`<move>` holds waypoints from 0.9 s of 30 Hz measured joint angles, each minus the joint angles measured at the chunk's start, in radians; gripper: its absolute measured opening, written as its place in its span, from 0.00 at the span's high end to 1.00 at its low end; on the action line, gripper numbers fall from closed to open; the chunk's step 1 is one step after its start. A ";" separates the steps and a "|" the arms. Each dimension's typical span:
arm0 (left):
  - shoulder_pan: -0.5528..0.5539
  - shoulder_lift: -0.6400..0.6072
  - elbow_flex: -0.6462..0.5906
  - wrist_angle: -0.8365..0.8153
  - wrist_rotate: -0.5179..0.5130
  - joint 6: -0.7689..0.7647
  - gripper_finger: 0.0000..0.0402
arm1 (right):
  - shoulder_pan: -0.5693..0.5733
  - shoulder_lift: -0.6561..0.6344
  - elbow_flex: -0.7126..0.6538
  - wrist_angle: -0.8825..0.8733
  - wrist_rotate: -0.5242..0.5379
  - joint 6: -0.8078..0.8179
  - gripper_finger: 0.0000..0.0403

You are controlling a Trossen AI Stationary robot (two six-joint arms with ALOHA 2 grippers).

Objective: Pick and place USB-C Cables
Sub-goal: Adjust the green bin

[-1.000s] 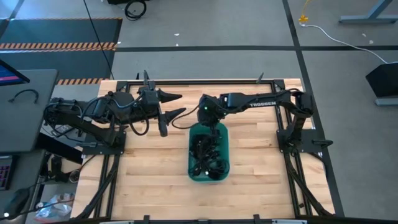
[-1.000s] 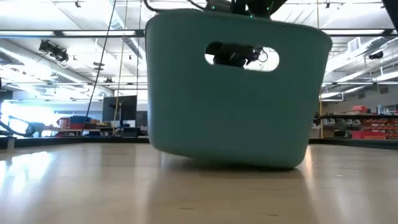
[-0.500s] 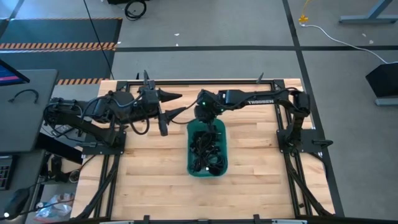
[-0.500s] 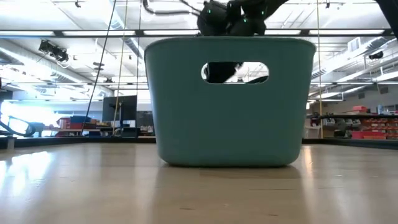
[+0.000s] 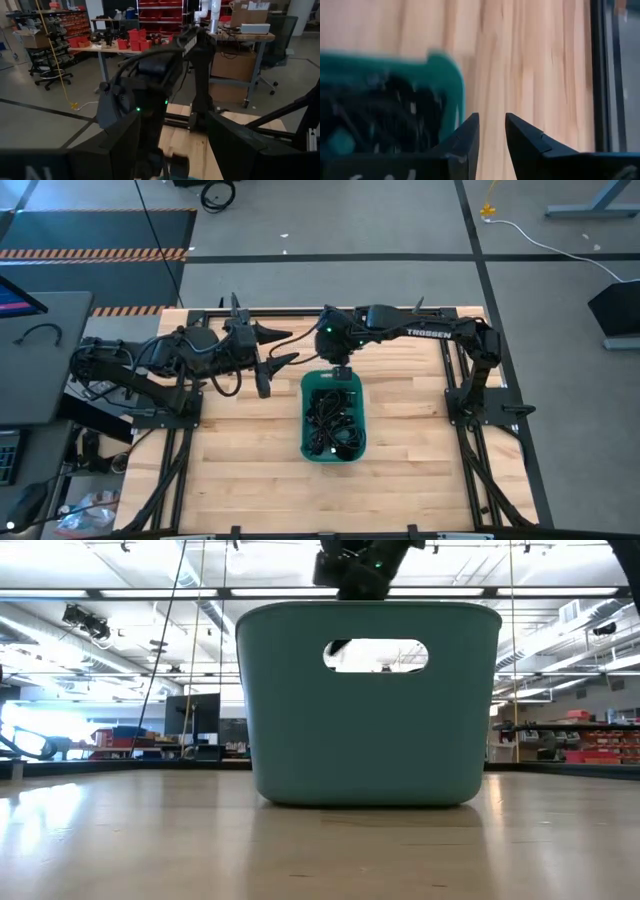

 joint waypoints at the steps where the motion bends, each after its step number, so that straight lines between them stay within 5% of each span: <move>1: 0.000 0.000 0.000 -0.002 0.000 0.000 0.42 | 0.000 0.000 0.020 -0.065 0.017 0.018 0.75; 9: 0.011 -0.001 0.000 -0.068 0.001 -0.054 0.42 | -0.005 0.000 0.156 -0.594 -0.026 0.339 0.75; 14: 0.061 -0.001 0.000 -0.219 0.022 -0.152 0.42 | 0.087 -0.054 0.133 -0.639 -0.100 0.490 0.75; 21: 0.223 0.040 -0.001 -0.473 0.301 -0.241 0.42 | 0.283 -0.160 0.133 -0.628 0.019 0.770 0.76; 27: 0.343 0.164 0.000 -0.417 0.537 -0.103 0.42 | 0.485 -0.267 0.133 -0.584 0.208 1.111 0.76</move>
